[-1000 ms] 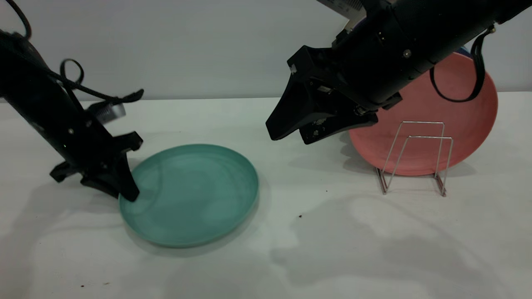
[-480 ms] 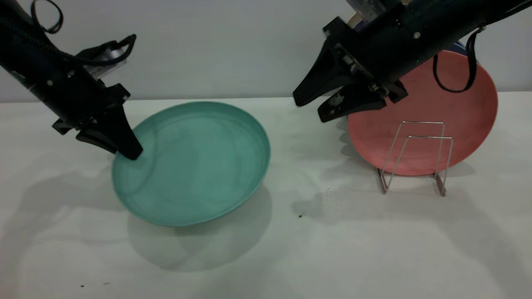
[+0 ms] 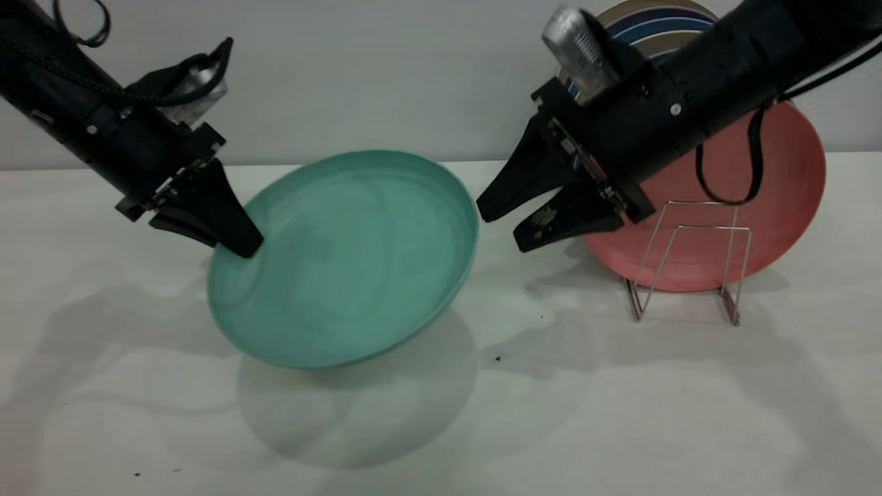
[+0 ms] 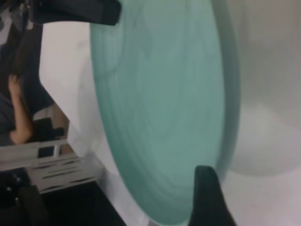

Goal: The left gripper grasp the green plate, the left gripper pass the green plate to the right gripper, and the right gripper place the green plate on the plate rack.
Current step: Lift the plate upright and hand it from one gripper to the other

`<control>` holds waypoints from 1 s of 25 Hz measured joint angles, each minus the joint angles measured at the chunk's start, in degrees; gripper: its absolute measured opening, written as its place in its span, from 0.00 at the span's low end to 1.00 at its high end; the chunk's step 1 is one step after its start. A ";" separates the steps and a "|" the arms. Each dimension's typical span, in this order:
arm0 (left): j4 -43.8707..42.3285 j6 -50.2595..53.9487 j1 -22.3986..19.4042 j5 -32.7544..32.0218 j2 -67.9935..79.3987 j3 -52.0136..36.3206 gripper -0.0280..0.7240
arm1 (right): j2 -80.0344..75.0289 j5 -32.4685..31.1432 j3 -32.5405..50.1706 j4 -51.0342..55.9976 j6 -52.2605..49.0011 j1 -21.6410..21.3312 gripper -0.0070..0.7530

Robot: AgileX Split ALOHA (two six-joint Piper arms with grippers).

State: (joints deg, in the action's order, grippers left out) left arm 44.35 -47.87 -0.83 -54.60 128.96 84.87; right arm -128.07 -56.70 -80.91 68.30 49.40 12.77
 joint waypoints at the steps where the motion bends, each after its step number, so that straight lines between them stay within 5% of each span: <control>1: 0.00 0.00 0.58 0.46 0.00 0.00 0.06 | -0.22 -0.01 0.00 0.32 0.00 0.00 0.67; 13: 0.47 -0.17 4.81 1.91 0.00 0.00 0.06 | -0.38 -0.82 0.00 1.47 0.05 1.54 0.64; 17: 0.58 -0.26 5.31 1.86 0.00 0.00 0.06 | -0.38 -0.70 0.00 0.97 0.05 1.50 0.46; 21: 0.46 -0.33 5.37 1.70 -0.06 0.00 0.09 | -0.50 0.17 0.00 -0.84 0.05 1.50 0.16; 25: 0.91 -0.28 5.61 1.06 -0.12 0.00 0.25 | -0.93 0.36 0.00 -0.95 0.65 1.48 0.14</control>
State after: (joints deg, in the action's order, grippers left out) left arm 45.26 -48.15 4.78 -53.54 128.84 84.87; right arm -129.00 -56.34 -80.91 67.35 50.05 14.26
